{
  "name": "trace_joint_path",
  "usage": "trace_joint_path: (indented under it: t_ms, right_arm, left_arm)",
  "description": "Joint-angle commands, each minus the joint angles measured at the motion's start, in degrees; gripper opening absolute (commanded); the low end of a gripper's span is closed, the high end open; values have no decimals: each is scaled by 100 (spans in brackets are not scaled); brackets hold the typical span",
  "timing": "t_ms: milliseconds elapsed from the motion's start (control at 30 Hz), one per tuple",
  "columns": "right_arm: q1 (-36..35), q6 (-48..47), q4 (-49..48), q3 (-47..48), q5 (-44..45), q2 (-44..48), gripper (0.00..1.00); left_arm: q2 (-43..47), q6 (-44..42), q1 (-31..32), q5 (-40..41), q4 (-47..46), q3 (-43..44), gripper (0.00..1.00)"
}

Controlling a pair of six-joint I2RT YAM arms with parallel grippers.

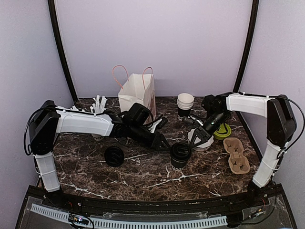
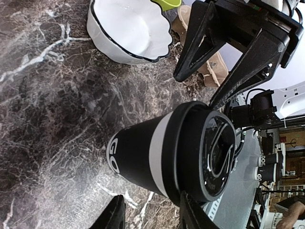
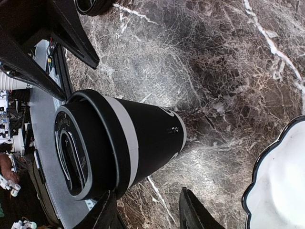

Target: Pack the takeout coffee

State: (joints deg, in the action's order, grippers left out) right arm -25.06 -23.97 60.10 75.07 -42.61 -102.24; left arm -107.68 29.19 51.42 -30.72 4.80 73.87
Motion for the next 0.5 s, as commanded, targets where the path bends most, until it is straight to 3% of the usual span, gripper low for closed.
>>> trace_joint_path:
  t_ms: [0,467]
  right_arm:
    - [-8,-82,2,-56,-76,-151,44]
    - [-12,22,-129,-83,44,-396,43]
  left_arm:
    - [-165,-109,13,-53,127,167,41]
    - [-411,-320,17,657,1022,390,40]
